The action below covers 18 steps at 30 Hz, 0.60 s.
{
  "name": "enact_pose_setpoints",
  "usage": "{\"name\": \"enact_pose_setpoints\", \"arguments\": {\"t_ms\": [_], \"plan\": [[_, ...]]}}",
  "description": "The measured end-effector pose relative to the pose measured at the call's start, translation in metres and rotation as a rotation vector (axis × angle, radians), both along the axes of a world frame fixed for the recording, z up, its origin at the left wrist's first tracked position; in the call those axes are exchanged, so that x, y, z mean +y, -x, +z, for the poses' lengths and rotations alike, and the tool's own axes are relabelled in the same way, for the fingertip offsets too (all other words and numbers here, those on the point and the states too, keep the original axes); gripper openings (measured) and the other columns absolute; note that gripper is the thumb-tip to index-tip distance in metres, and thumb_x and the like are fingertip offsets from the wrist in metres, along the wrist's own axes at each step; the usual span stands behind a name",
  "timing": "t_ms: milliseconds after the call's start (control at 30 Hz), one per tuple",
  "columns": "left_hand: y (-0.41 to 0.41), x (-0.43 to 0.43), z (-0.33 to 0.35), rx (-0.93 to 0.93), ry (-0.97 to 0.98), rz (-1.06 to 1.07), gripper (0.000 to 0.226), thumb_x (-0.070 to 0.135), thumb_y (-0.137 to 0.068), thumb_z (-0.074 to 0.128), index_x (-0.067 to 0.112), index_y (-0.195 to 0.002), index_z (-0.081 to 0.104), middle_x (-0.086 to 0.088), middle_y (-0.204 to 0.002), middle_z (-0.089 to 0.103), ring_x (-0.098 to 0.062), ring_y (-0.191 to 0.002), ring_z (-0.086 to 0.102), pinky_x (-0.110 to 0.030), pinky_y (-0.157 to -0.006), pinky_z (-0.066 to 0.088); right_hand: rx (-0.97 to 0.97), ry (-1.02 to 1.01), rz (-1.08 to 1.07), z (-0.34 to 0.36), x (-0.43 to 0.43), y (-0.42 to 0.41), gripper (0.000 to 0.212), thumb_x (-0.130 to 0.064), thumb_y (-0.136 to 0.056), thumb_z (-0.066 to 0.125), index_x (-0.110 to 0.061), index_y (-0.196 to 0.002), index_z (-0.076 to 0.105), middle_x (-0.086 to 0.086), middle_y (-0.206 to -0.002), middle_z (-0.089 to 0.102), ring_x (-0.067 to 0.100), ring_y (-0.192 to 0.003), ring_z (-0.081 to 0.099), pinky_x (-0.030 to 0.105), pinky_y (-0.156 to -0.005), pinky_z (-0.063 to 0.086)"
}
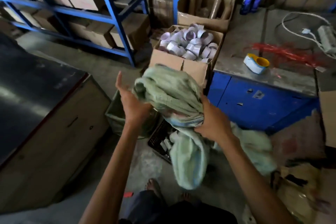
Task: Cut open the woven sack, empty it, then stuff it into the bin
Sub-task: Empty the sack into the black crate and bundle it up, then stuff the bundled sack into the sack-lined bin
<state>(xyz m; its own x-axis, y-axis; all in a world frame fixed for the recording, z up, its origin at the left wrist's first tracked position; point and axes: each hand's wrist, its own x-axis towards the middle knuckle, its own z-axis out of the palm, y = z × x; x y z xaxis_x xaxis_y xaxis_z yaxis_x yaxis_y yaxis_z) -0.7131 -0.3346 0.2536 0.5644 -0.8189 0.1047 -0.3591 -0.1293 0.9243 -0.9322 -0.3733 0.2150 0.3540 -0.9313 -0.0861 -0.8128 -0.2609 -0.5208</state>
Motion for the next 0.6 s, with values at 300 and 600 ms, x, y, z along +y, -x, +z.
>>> {"name": "enact_pose_setpoints", "arguments": {"t_ms": [300, 600], "plan": [[-0.101, 0.02, -0.068, -0.536, -0.48, -0.591, 0.162, 0.064, -0.042, 0.091, 0.026, -0.156, -0.017, -0.009, -0.171, -0.007, -0.031, -0.157, -0.011, -0.065, -0.122, -0.006, -0.296, 0.113, 0.117, 0.011, -0.031, -0.113, 0.087, -0.018, -0.071, 0.077, -0.036, -0.147, 0.039, 0.001, -0.132, 0.064, 0.021, -0.118, 0.064, 0.044, -0.097, 0.053], [-0.206, -0.022, -0.122, 0.016, -0.209, -0.227, 0.128, 0.047, -0.046, 0.099, 0.029, -0.151, 0.027, 0.019, -0.138, 0.058, -0.006, -0.128, 0.059, -0.032, -0.1, 0.051, -1.028, -0.47, -0.342, -0.052, -0.089, -0.304, 0.053, 0.019, -0.09, 0.043, -0.001, -0.139, 0.047, -0.006, -0.112, 0.062, -0.016, -0.09, 0.066, 0.006, -0.08, 0.05]]}}
